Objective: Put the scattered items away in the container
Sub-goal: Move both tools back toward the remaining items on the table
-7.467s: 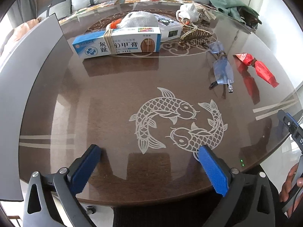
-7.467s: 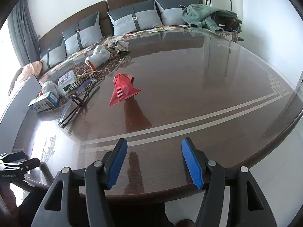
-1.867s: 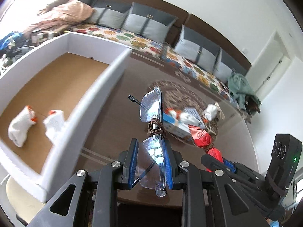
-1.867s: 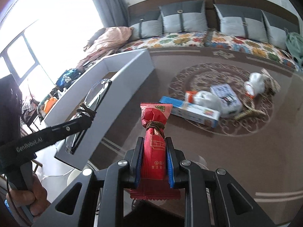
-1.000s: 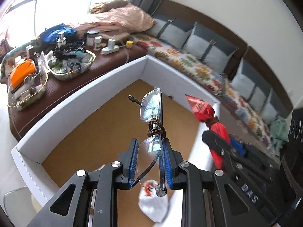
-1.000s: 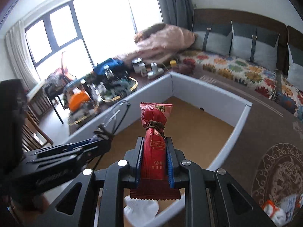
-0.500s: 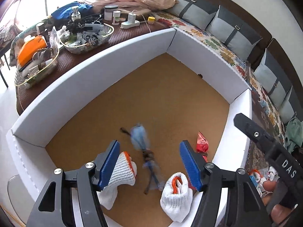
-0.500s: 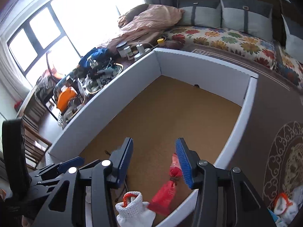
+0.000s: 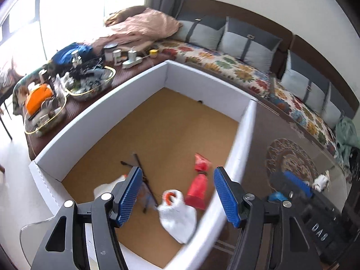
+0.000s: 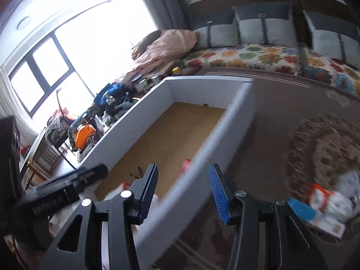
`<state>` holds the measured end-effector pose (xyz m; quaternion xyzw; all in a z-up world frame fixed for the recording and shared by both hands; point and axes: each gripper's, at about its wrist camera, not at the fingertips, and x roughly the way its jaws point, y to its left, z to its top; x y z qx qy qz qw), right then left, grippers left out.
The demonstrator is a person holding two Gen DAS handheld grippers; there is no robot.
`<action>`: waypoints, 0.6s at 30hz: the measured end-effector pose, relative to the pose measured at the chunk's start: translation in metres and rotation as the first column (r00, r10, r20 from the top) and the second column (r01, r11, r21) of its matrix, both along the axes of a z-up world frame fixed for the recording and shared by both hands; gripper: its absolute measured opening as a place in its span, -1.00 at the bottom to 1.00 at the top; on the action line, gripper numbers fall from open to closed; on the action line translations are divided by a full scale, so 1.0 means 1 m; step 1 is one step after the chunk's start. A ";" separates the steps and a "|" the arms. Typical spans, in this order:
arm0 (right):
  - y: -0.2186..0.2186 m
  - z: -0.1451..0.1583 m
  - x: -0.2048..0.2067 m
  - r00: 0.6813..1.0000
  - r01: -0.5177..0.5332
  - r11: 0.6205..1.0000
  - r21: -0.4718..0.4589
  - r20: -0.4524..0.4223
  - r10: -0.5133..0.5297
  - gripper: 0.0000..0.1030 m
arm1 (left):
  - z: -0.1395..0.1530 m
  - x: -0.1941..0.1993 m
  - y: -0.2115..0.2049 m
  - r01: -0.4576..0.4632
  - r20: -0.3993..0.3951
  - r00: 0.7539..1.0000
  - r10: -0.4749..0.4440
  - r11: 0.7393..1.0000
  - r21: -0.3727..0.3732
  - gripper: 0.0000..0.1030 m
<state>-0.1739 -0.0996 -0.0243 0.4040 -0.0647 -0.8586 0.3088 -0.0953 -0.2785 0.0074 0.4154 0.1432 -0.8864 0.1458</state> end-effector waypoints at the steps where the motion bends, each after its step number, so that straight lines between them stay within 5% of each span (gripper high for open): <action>1: 0.014 -0.002 0.005 1.000 0.016 1.000 -0.001 0.006 -0.016 -0.06 | 0.003 0.002 0.009 0.013 -0.006 1.000 -0.013 1.000 0.000 0.27; 11: 0.141 -0.015 0.055 0.984 0.177 0.984 -0.022 0.005 -0.177 -0.06 | 0.016 0.021 0.092 0.105 -0.024 0.994 -0.105 0.994 -0.012 0.32; 18: 0.233 -0.056 0.118 0.909 0.416 0.908 0.057 -0.048 -0.413 -0.06 | -0.061 0.025 0.169 0.251 0.092 0.961 -0.262 0.961 0.116 0.34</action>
